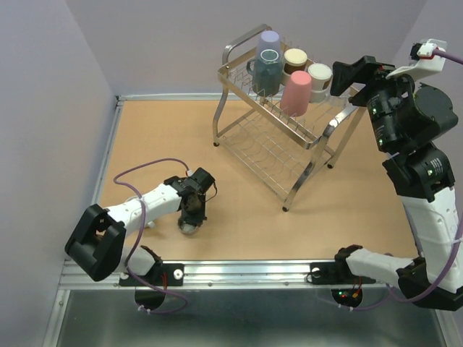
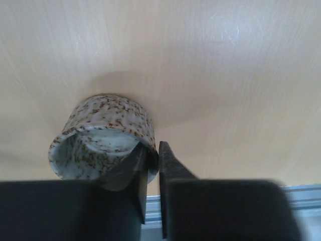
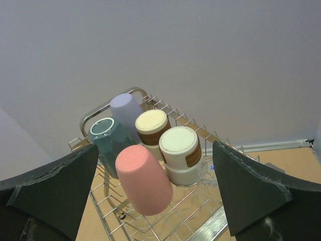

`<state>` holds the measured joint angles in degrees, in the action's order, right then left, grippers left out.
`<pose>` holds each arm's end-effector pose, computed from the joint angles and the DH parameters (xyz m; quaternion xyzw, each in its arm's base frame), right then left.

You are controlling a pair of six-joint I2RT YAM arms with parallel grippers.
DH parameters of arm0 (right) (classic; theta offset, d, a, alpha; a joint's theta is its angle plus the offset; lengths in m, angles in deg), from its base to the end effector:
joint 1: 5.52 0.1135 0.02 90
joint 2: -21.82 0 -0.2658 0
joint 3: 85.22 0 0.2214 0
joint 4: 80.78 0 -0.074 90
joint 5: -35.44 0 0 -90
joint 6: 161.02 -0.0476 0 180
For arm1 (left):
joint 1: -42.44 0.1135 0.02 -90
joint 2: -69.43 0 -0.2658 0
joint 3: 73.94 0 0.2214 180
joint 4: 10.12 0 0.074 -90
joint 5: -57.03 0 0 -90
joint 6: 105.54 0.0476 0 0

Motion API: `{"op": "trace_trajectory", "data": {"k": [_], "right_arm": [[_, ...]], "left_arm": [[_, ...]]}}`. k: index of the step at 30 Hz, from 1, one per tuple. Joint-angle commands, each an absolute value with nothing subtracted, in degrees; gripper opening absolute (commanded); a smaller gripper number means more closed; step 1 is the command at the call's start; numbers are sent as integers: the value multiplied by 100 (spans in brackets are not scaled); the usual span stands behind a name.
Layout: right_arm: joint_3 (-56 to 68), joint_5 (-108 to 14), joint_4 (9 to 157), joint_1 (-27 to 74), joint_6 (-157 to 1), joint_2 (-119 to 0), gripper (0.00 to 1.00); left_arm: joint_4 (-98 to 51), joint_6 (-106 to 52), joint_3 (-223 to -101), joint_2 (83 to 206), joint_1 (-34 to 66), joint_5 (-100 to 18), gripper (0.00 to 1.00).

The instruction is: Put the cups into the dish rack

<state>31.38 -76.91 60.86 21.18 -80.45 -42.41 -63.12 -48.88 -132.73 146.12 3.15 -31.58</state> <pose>0.1458 0.0531 0.5568 0.0603 0.6200 0.1263 0.7720 0.1627 -0.1316 0.1892 0.0492 0.9848 -0.0886 0.1408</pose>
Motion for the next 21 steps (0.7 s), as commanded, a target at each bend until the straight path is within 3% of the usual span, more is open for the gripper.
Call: {"op": "trace_trajectory", "data": {"k": [1,5,8,14,17,20,21], "right_arm": [[3377,-7820,6135,2111,-7928,-4085,100],[3465,-7706,6135,2111,-7990,-4120,100],[3658,-7417,6143,2111,-8139,-4199,100],[4203,-6433,6266,2111,-8876,-4690,100],[4309,-5643,6766,2111,-9734,-4953,100],[4090,-4939,7609,2111,-10692,-5138,100],[3994,-4694,7864,2111,-10923,-5183,100]], "left_arm": [[-6320,-4894,-13211,14625,297,-3156,0],[-6443,-4754,-13422,14502,297,-3270,0],[-6688,-4551,-14307,14213,297,-3542,0],[-6594,-4139,-17707,14159,587,-4023,0],[-5489,-4269,-18738,14124,982,-4970,0],[-3110,-5137,-18232,13581,1640,-6121,0],[-1563,-5975,-17951,13501,1807,-6405,0]]}}
